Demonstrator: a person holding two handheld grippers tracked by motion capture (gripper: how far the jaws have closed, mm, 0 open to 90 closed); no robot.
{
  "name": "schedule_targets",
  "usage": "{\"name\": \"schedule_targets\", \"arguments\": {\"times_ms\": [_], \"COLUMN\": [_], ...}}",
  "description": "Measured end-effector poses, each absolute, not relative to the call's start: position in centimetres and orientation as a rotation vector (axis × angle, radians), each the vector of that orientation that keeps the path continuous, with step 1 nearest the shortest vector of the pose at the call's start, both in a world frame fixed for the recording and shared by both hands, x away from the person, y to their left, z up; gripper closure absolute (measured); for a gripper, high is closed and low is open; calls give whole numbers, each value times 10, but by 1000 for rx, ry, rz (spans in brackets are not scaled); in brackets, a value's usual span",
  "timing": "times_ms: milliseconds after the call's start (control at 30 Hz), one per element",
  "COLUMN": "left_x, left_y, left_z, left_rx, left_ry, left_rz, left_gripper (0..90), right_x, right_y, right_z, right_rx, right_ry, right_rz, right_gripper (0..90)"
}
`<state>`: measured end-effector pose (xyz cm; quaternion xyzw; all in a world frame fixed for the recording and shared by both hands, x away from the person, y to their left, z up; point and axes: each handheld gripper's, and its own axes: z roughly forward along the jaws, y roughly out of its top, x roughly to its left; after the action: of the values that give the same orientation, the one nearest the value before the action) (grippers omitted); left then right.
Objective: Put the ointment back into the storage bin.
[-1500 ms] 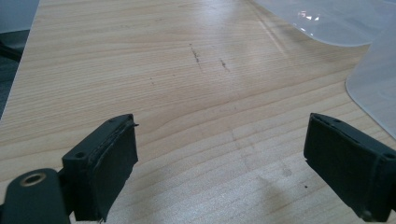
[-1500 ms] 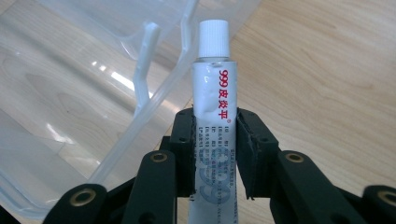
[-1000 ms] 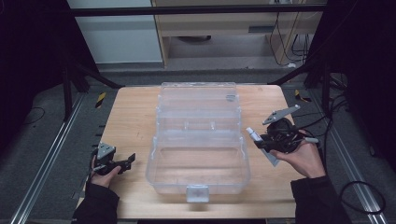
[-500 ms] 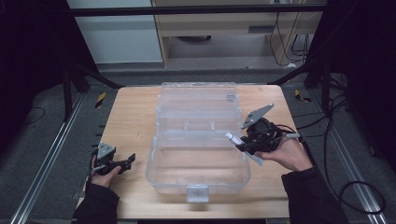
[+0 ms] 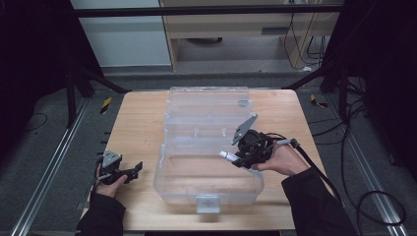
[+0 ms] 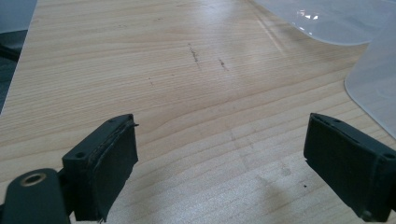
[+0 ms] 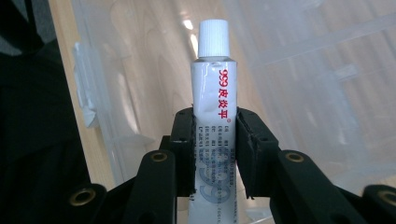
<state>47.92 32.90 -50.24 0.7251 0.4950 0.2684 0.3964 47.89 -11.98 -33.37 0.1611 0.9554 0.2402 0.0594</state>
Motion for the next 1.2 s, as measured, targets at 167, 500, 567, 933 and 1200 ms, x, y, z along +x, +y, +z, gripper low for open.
{"name": "schedule_targets", "arguments": {"times_ms": [167,500,567,933,1200], "left_x": [479,479,479,479,479], "left_y": [329,329,329,329,329], "left_z": [-502,-502,-502,-502,-502], "left_rx": [1839,1837,1838,1838,1838], "left_ry": [1254,1255,1254,1253,1252], "left_rz": [680,678,678,678,678], "left_gripper": [91,91,91,91,92], "right_x": [479,479,479,479,478], "right_y": [-111,-96,-93,-86,-85], "right_z": [-346,-367,-370,-385,-400], "right_rx": [412,292,276,193,164], "right_ry": [2948,3027,3035,3078,3107], "right_rz": [652,557,539,470,413], "right_gripper": [696,695,695,696,695]}}
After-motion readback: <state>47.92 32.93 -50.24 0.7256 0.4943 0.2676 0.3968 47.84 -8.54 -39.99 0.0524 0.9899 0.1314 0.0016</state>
